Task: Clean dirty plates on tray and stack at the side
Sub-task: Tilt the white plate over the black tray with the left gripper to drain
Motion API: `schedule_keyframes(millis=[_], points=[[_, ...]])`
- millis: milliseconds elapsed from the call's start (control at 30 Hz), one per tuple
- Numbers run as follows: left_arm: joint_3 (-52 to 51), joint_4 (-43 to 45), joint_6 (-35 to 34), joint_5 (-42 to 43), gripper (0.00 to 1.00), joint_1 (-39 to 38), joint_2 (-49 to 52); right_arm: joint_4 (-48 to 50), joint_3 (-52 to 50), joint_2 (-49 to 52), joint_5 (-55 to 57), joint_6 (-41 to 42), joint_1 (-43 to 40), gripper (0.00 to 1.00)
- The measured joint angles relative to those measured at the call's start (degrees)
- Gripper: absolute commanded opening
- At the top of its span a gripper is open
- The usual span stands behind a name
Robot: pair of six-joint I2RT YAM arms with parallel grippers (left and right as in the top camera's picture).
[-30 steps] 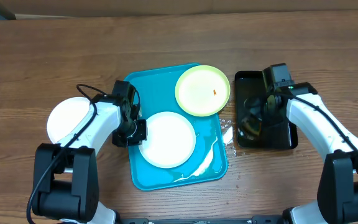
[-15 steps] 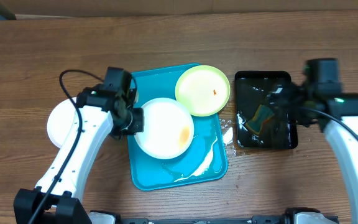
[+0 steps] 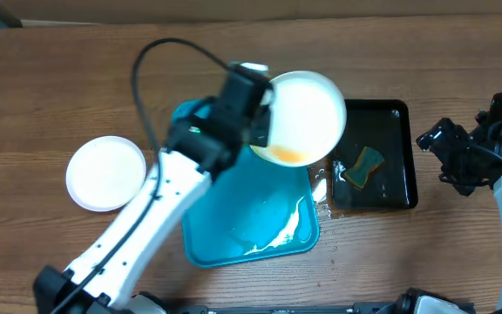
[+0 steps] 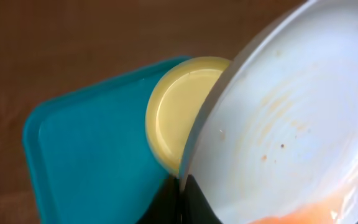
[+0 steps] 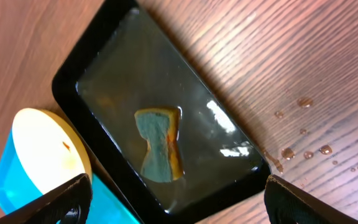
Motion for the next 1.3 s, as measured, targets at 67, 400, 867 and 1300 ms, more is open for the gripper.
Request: schedule_keyframes(millis=[67,400,867,1300], points=[[0.7,3.4,-0.4,-4.4,0.04,-3.9,2.3,-0.3,0.0,0.0,-0.1,-0.4,0.0,0.9],[2.1,12.9,4.7,-31.3,0.04,-19.3,15.5,-1.2,0.0,0.0,-0.1,-1.3,0.0,0.9],[3.8,28.8,25.2,-50.1,0.04,-27.8,16.3,-1.4,-0.7,0.0,0.4,-1.4,0.0,0.9],[3.8,30.6,32.9,-55.5,0.04,-28.9,16.3,-1.5,-0.7,0.0,0.5,-1.4,0.0,0.91]])
